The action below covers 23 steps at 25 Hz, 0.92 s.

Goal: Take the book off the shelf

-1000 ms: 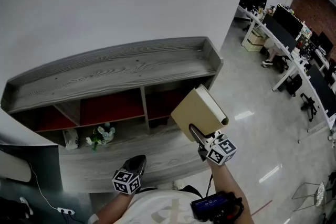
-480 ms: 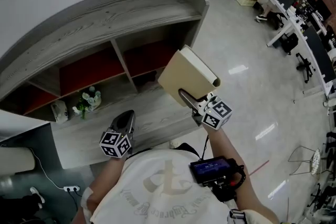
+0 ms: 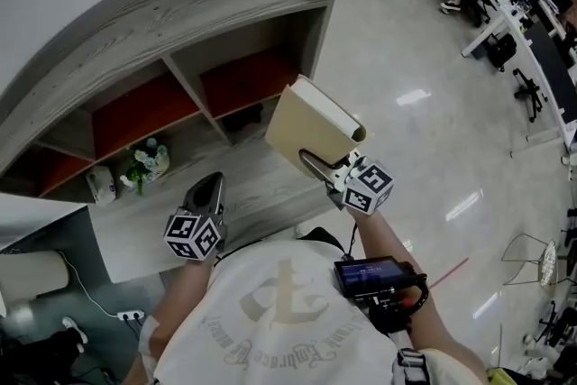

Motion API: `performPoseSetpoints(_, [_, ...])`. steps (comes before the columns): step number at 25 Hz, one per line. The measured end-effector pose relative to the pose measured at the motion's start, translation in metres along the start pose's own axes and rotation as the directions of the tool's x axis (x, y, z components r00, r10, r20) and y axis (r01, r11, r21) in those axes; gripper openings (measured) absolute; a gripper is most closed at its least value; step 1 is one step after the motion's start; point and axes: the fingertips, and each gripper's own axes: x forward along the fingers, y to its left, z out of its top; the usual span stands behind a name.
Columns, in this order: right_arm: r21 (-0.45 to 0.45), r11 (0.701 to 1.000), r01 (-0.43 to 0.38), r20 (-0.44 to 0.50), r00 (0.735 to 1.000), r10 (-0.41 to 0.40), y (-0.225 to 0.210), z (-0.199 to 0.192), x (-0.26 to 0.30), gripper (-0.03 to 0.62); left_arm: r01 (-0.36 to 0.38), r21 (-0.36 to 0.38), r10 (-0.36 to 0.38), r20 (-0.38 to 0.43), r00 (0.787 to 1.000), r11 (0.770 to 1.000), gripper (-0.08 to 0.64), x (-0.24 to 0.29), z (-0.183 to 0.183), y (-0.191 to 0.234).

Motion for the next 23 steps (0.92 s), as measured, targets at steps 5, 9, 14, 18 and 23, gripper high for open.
performPoseSetpoints(5, [0.016,1.000,-0.013,-0.019,1.000,0.013,0.002,-0.012,-0.003,0.219,-0.005,-0.002,0.005,-0.008,1.000,1.000,0.002,-0.001,-0.004,-0.008])
performPoseSetpoints(9, [0.026,0.999,-0.028,-0.033,0.999,0.029,0.003,-0.019,-0.006,0.219,-0.016,-0.003,0.016,-0.014,1.000,1.000,0.001,-0.002,-0.006,-0.012])
performPoseSetpoints(14, [0.037,0.998,-0.042,-0.049,0.998,0.043,0.005,-0.027,-0.010,0.219,-0.019,-0.002,0.019,-0.021,1.000,1.000,0.002,0.000,-0.010,-0.018])
performPoseSetpoints(18, [0.039,0.998,-0.050,-0.051,0.997,0.052,0.004,-0.028,-0.012,0.219,-0.009,0.006,0.009,-0.028,1.000,1.000,0.002,0.004,-0.010,-0.025])
performPoseSetpoints(23, [0.041,0.997,-0.063,-0.054,0.996,0.065,0.003,-0.028,-0.015,0.219,-0.010,0.010,0.010,-0.031,0.999,1.000,0.002,0.007,-0.012,-0.030])
